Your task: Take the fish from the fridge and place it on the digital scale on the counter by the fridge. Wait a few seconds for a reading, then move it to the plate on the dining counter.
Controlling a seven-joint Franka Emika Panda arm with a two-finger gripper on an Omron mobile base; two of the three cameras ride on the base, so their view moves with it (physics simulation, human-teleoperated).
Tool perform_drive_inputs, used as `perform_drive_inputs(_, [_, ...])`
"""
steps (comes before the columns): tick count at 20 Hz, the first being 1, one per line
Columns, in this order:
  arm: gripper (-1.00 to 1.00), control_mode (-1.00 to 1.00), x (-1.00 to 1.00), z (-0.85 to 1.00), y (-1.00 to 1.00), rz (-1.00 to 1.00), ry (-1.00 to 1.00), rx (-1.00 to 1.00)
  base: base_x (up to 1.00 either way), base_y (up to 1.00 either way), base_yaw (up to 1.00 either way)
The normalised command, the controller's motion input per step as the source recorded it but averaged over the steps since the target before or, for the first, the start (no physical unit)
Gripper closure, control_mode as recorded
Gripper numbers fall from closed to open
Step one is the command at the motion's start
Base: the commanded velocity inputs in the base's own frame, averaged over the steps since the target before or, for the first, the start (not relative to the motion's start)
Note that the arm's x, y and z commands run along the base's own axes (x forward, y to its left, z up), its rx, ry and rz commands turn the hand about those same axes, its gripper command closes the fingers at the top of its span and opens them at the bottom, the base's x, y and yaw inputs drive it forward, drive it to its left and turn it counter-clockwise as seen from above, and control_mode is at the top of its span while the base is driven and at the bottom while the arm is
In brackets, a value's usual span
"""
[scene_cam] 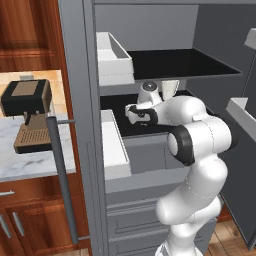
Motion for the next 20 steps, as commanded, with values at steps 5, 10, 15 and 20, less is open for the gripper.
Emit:
perform_drive_inputs(5, [1.0,-1.0,-0.61,-0.05,0.0,0.0,-0.05,0.01,0.0,0.0,0.0])
perform_drive_inputs(10, [1.0,-1.0,-0.89,-0.03,0.0,0.0,-0.07,0.03,0.0,0.0,0.0])
perform_drive_inputs(15, [1.0,-1.0,-0.84,0.4,0.0,0.0,-0.02,0.02,0.0,0.0,0.0])
perform_drive_inputs(20, [1.0,-1.0,-0.86,0.98,-0.07,0.0,0.01,0.0,0.0,0.0,0.0])
